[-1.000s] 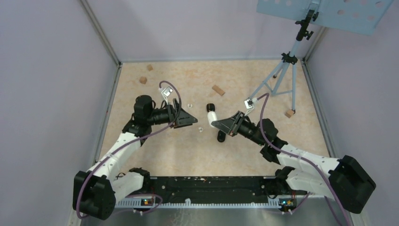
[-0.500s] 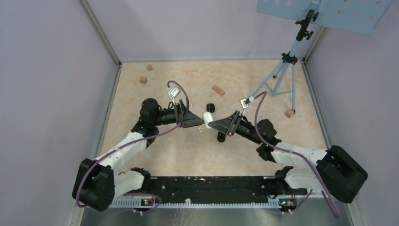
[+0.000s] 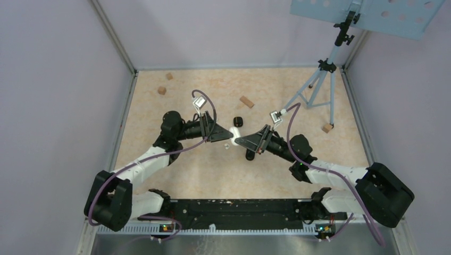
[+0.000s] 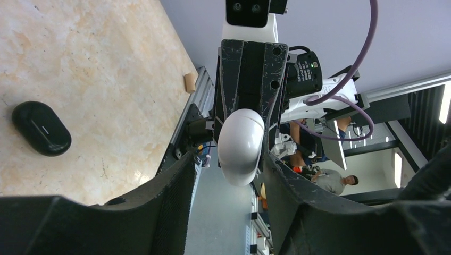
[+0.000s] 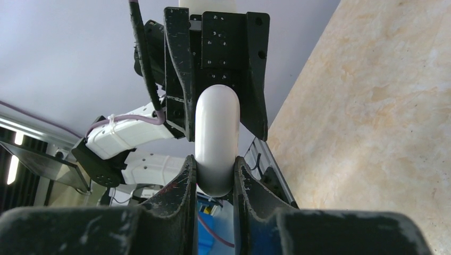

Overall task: Insert the wireless bluetooth earbuds into the charging case
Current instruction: Open the charging case at the center of the board.

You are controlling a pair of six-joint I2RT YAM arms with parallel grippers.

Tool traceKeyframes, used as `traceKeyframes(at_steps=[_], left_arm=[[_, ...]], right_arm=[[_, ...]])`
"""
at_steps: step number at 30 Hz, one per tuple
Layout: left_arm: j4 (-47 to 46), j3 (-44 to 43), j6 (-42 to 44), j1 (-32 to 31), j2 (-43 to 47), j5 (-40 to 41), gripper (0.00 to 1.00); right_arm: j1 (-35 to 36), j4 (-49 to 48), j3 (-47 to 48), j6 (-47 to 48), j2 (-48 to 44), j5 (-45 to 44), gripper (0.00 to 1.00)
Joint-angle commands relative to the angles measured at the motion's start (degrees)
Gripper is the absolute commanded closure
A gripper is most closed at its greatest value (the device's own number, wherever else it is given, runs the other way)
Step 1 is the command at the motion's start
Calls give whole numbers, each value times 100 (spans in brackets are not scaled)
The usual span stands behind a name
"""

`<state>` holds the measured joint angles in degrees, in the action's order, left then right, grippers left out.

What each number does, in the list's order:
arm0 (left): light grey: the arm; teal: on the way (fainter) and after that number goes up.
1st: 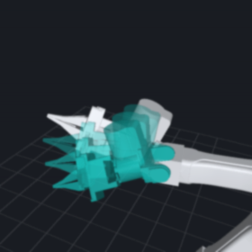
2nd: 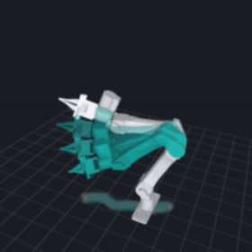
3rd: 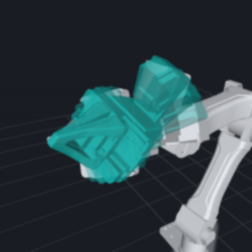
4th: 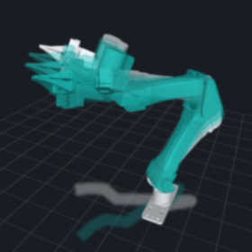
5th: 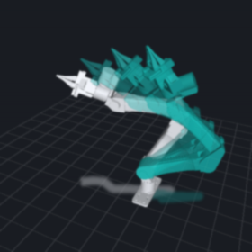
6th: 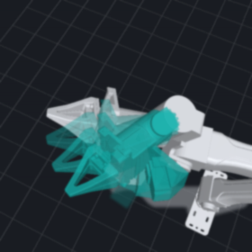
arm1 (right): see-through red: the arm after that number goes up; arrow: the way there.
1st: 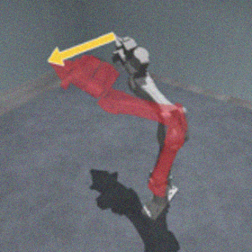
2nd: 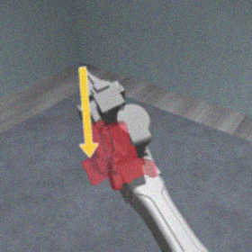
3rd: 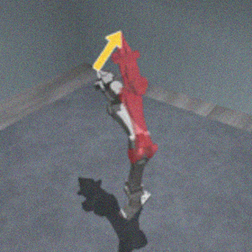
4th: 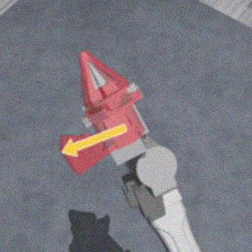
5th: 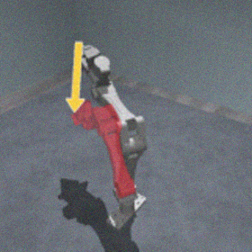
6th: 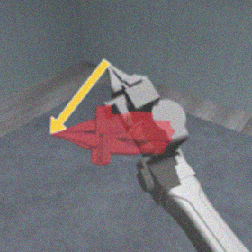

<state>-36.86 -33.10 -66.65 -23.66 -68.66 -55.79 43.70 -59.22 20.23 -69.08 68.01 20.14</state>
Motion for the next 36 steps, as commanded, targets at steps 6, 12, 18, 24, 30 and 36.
traceKeyframes(at_steps=[6,12,18,24,30,36], left_arm=[[-580,-82,-291,-120,10,89,75],[-398,-67,-220,-121,94,77,100],[-243,-60,-126,-121,241,-40,100],[3,-208,70,-116,368,-80,100],[61,-322,133,-117,442,-173,100],[206,-381,249,-111,495,-310,100]], right_arm=[[-45,-301,21,85,-11,60,100],[-78,202,184,228,-167,44,59],[-298,563,120,203,-445,-37,54],[-380,560,49,132,-482,-29,54],[-421,462,-60,47,-505,-98,54],[-514,534,-110,19,-656,-90,49]])
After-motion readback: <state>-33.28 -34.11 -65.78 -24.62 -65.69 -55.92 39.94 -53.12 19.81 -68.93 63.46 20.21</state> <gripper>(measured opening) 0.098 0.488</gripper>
